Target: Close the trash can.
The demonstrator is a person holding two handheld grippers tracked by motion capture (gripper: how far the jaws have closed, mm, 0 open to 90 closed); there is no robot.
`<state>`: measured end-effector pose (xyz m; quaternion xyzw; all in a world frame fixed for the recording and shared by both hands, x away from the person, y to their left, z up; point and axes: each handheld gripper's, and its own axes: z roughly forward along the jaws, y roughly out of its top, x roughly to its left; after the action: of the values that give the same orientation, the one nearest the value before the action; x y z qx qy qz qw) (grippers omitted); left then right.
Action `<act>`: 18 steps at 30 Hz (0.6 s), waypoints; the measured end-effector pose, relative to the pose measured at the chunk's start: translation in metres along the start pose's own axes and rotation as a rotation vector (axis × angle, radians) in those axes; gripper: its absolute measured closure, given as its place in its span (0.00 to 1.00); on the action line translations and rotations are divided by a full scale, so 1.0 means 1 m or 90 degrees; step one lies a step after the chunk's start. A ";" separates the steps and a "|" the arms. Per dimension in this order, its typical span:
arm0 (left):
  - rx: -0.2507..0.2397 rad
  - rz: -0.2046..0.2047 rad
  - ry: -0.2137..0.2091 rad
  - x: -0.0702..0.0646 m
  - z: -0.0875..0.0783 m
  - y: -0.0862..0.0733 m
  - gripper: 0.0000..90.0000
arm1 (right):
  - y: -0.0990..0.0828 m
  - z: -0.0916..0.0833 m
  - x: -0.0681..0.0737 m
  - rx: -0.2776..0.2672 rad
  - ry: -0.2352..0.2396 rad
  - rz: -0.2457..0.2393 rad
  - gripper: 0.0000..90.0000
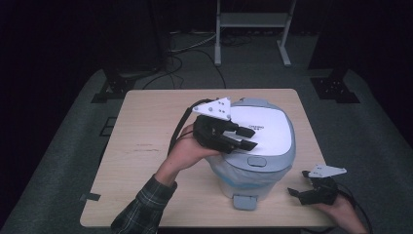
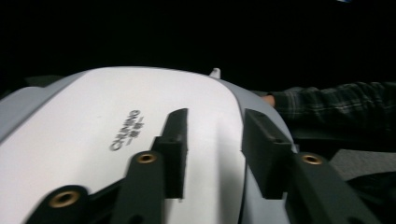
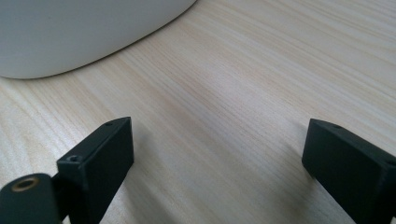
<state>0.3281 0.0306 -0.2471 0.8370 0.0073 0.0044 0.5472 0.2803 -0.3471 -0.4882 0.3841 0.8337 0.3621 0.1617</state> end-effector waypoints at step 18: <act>-0.011 -0.020 0.100 -0.008 -0.041 -0.023 0.15 | 0.000 0.000 0.000 0.000 0.000 0.000 0.09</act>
<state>0.3192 0.0773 -0.2517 0.8290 0.0633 0.0618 0.5522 0.2803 -0.3471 -0.4882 0.3841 0.8338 0.3622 0.1617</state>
